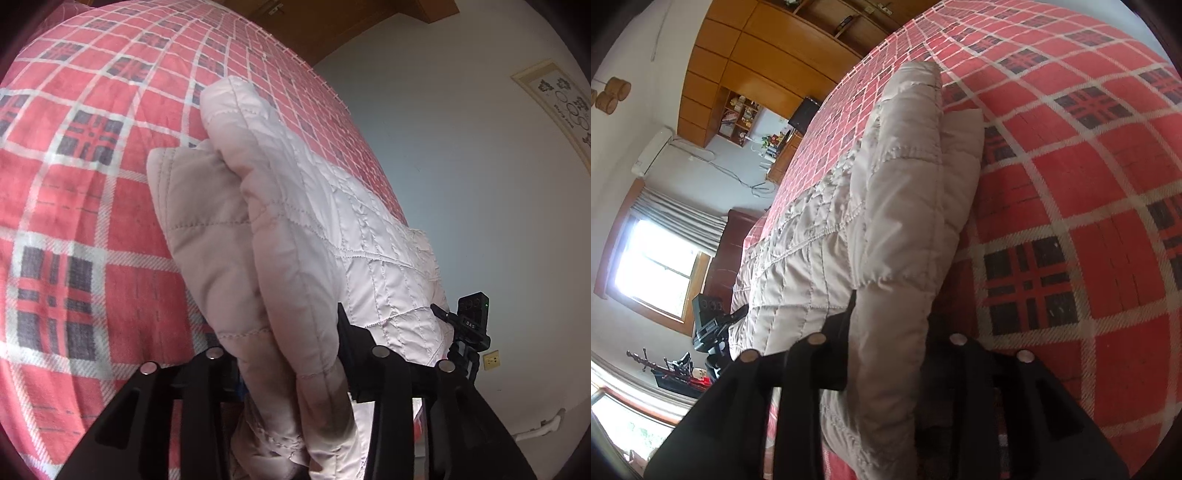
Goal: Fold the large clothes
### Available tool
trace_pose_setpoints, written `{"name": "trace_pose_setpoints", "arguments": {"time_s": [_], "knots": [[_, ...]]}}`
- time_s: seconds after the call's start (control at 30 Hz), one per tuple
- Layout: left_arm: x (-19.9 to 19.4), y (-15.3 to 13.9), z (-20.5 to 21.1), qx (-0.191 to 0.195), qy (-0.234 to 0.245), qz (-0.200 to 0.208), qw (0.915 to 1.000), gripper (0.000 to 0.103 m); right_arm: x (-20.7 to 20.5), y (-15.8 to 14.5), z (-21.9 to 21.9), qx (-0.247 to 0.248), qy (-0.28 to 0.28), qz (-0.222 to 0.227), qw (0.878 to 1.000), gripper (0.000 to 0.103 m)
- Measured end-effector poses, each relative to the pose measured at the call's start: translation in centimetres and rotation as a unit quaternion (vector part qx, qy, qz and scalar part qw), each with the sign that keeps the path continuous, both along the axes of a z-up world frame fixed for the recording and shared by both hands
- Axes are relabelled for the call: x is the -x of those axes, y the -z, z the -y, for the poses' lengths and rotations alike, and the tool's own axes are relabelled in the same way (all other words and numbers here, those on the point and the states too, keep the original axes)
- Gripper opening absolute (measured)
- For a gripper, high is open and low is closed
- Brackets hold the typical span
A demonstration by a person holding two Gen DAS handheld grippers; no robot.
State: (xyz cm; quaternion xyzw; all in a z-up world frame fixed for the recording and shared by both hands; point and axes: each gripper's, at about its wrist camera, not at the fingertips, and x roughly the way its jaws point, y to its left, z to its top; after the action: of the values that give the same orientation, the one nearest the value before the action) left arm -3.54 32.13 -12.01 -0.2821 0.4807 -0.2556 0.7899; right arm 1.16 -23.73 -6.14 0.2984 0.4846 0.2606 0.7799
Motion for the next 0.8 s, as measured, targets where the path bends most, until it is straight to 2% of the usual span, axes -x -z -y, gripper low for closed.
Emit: {"name": "trace_pose_setpoints", "arguments": {"time_s": [0.1,0.2,0.27,0.33,0.37,0.43,0.57,0.67,0.8], "knots": [[-0.4,-1.7,-0.9,-0.020,-0.011,-0.002,0.9997,0.044,0.5,0.2,0.8,0.002,0.012,-0.005,1.000,0.049],[0.6,-3.4,-2.4,-0.038,-0.033,0.010,0.9987,0.044,0.9,0.2,1.4,-0.005,0.017,-0.008,1.000,0.053],[1.2,-4.9,-3.1,-0.073,-0.057,0.029,0.9953,0.044,1.6,0.0,1.7,0.002,0.022,-0.006,1.000,0.054],[1.8,-6.8,-2.6,-0.130,-0.079,0.066,0.9861,0.044,2.1,-0.2,1.8,0.006,0.021,-0.005,1.000,0.056],[2.1,-7.7,-2.2,-0.146,-0.082,0.082,0.9824,0.044,2.4,-0.3,1.8,0.009,0.021,-0.007,1.000,0.058],[2.8,-9.3,-0.8,-0.152,-0.072,0.109,0.9797,0.044,2.7,-0.5,1.6,0.015,0.019,-0.010,1.000,0.058],[3.4,-10.7,3.9,-0.161,-0.032,0.128,0.9781,0.047,2.6,-0.5,1.6,0.020,0.018,-0.019,0.999,0.058],[3.5,-10.2,7.5,-0.179,-0.002,0.132,0.9750,0.049,2.2,-0.5,1.0,0.023,0.013,-0.022,0.999,0.058],[3.1,-8.4,10.1,-0.204,0.021,0.120,0.9714,0.050,1.5,-0.2,0.1,0.027,0.013,-0.032,0.999,0.056]]}}
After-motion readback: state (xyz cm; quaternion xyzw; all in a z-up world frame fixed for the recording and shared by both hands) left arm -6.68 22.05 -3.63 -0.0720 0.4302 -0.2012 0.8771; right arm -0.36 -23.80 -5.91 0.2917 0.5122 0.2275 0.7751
